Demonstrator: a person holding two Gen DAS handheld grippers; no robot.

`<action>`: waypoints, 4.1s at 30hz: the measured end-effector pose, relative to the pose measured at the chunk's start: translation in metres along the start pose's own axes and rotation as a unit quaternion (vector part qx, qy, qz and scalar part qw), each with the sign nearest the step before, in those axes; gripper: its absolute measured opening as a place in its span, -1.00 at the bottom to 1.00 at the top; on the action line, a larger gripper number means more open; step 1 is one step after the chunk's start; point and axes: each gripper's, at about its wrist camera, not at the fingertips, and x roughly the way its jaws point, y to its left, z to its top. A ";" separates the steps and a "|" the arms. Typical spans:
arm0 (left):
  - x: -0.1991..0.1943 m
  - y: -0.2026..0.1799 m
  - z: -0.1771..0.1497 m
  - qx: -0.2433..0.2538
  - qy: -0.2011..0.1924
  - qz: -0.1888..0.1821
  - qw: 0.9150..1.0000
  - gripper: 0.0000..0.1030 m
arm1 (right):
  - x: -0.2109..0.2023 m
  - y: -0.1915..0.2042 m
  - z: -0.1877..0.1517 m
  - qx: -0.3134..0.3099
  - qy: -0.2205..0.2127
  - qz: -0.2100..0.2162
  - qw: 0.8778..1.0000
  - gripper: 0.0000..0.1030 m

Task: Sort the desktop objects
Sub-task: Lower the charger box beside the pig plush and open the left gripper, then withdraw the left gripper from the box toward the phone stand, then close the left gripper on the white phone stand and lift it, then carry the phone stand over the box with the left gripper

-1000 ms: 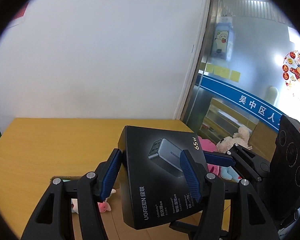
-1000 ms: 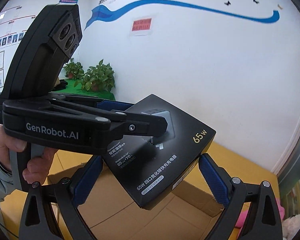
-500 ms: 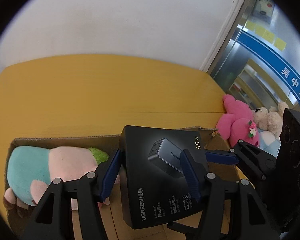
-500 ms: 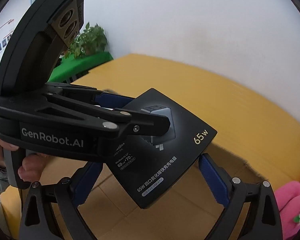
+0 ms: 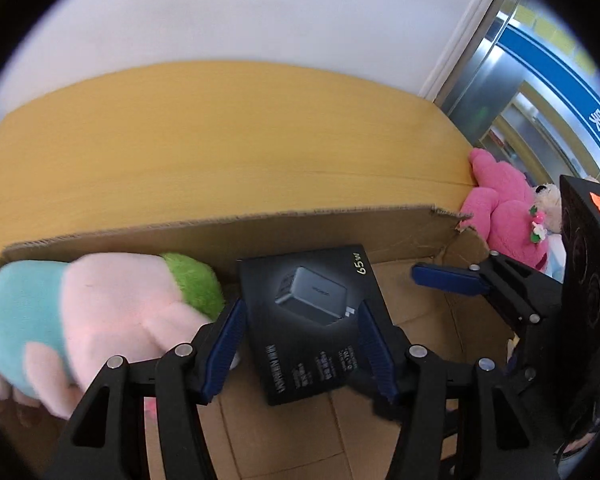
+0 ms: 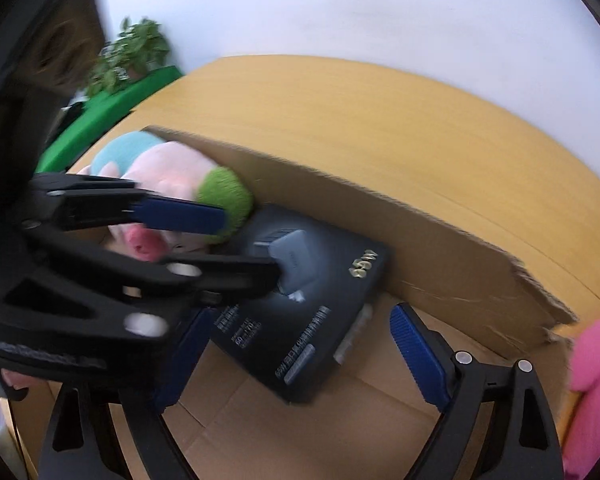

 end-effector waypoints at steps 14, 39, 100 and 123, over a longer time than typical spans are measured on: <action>-0.213 -0.013 -0.120 0.013 -0.276 0.043 0.960 0.62 | -0.172 0.066 -0.096 0.029 -0.145 -0.075 0.986 0.79; -0.235 -0.041 -0.288 0.034 -0.217 0.062 0.973 0.78 | -0.223 0.209 -0.262 0.100 -0.191 -0.075 0.974 0.99; -0.174 -0.072 -0.322 0.058 -0.094 -0.072 0.991 0.06 | -0.173 0.249 -0.300 0.035 -0.125 -0.080 0.988 0.30; -0.243 -0.052 -0.171 0.123 -0.194 0.027 0.973 0.06 | -0.206 0.235 -0.131 -0.014 -0.238 -0.036 0.971 0.30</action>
